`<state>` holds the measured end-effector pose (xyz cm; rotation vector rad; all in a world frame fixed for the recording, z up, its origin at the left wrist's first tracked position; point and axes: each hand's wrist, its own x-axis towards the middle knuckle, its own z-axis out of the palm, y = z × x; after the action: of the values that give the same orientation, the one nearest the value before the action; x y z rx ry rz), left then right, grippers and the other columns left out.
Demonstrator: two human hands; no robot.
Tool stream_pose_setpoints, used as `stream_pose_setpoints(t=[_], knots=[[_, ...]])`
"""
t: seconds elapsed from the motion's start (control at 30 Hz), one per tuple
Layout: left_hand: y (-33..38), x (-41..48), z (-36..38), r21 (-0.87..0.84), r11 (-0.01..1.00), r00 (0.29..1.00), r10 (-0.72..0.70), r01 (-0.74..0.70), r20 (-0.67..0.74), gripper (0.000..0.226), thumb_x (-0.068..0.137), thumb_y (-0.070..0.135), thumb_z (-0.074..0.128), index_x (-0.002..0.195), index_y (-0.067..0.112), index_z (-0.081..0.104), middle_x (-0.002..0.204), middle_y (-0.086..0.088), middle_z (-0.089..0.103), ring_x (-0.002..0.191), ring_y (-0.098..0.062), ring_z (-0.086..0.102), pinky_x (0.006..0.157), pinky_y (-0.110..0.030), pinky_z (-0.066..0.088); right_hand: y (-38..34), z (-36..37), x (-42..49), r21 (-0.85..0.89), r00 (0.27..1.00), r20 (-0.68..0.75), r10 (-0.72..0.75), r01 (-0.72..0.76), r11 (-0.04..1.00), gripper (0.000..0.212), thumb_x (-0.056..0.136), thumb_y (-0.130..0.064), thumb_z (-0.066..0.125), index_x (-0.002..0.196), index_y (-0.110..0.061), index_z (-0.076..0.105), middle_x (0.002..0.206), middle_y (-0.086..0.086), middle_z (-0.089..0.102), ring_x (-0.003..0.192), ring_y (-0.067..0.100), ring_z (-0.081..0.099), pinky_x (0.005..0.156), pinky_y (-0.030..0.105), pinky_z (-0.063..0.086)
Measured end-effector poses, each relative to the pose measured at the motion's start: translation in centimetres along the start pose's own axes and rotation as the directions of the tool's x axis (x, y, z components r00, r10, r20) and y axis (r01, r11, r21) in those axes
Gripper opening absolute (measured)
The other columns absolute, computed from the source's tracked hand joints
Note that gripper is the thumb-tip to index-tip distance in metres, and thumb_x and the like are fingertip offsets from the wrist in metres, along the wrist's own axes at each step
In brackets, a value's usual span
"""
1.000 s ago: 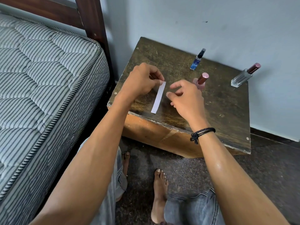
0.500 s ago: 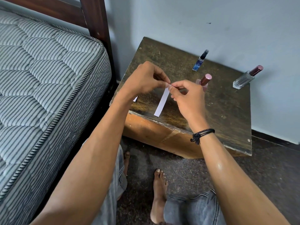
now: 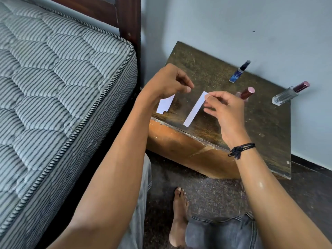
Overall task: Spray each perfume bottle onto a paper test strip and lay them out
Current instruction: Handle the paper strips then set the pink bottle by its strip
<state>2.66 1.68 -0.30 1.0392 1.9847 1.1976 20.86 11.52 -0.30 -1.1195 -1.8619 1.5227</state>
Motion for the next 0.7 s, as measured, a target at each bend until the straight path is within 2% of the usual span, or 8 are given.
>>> stream_pose_setpoints(t=[0.13, 0.23, 0.33, 0.47, 0.57, 0.7], knots=[[-0.2, 0.0, 0.2, -0.012, 1.0, 1.0, -0.008, 0.009, 0.012, 0.011, 0.082, 0.014, 0.078, 0.093, 0.018, 0.08, 0.078, 0.011, 0.073, 0.078, -0.003, 0.066, 0.083, -0.025, 0.055, -0.5, 1.2, 1.4, 0.118, 1.0, -0.004, -0.002, 0.002, 0.993, 0.006, 0.092, -0.009, 0.075, 0.097, -0.009, 0.075, 0.097, 0.013, 0.076, 0.087, 0.02, 0.075, 0.081, 0.036, 0.063], [-0.4, 0.0, 0.0, 0.025, 0.999, 0.999, -0.038, 0.039, -0.038, 0.014, 0.086, 0.014, 0.075, 0.099, 0.018, 0.079, 0.085, 0.009, 0.073, 0.085, -0.007, 0.067, 0.086, -0.025, 0.053, -1.5, 2.5, 2.9, 0.179, 0.999, -0.012, -0.042, 0.044, 0.983, 0.006, 0.091, -0.006, 0.075, 0.097, -0.007, 0.074, 0.093, 0.011, 0.075, 0.083, 0.019, 0.074, 0.078, 0.035, 0.063], [-0.7, 0.0, -0.5, 0.076, 0.994, 0.993, -0.076, 0.083, -0.09, 0.018, 0.089, 0.01, 0.071, 0.102, 0.02, 0.079, 0.092, 0.005, 0.074, 0.09, -0.008, 0.067, 0.088, -0.026, 0.053, -2.3, 3.8, 4.6, 0.123, 0.993, -0.003, -0.121, 0.121, 0.985, 0.005, 0.091, -0.006, 0.075, 0.094, -0.01, 0.074, 0.093, 0.011, 0.074, 0.082, 0.018, 0.073, 0.075, 0.036, 0.063], [-1.2, 0.2, -0.8, 0.053, 0.989, 0.982, -0.13, 0.138, -0.133, 0.022, 0.088, 0.008, 0.071, 0.106, 0.02, 0.078, 0.096, 0.004, 0.075, 0.095, -0.011, 0.069, 0.092, -0.03, 0.054, -3.2, 4.7, 6.9, 0.066, 0.976, 0.038, -0.214, 0.211, 0.975, 0.011, 0.091, -0.009, 0.074, 0.086, -0.019, 0.072, 0.101, 0.018, 0.075, 0.089, 0.024, 0.073, 0.079, 0.039, 0.064], [-1.4, 0.4, -0.8, -0.019, 0.986, 0.972, -0.166, 0.165, -0.168, 0.021, 0.086, 0.009, 0.074, 0.105, 0.018, 0.077, 0.093, 0.002, 0.076, 0.09, -0.011, 0.07, 0.091, -0.033, 0.056, -4.0, 4.9, 8.2, 0.065, 0.965, 0.029, -0.259, 0.257, 0.964, 0.009, 0.091, -0.008, 0.074, 0.087, -0.016, 0.072, 0.095, 0.016, 0.075, 0.085, 0.023, 0.073, 0.078, 0.039, 0.064], [-1.6, 0.5, -1.0, -0.239, 0.954, 0.957, -0.225, 0.178, -0.184, 0.013, 0.084, 0.007, 0.076, 0.096, 0.01, 0.078, 0.08, -0.003, 0.077, 0.081, -0.014, 0.074, 0.086, -0.034, 0.06, -4.9, 4.7, 8.7, 0.06, 0.943, -0.011, -0.332, 0.332, 0.941, 0.009, 0.091, -0.009, 0.075, 0.087, -0.017, 0.073, 0.085, 0.006, 0.074, 0.077, 0.019, 0.073, 0.076, 0.039, 0.064]])
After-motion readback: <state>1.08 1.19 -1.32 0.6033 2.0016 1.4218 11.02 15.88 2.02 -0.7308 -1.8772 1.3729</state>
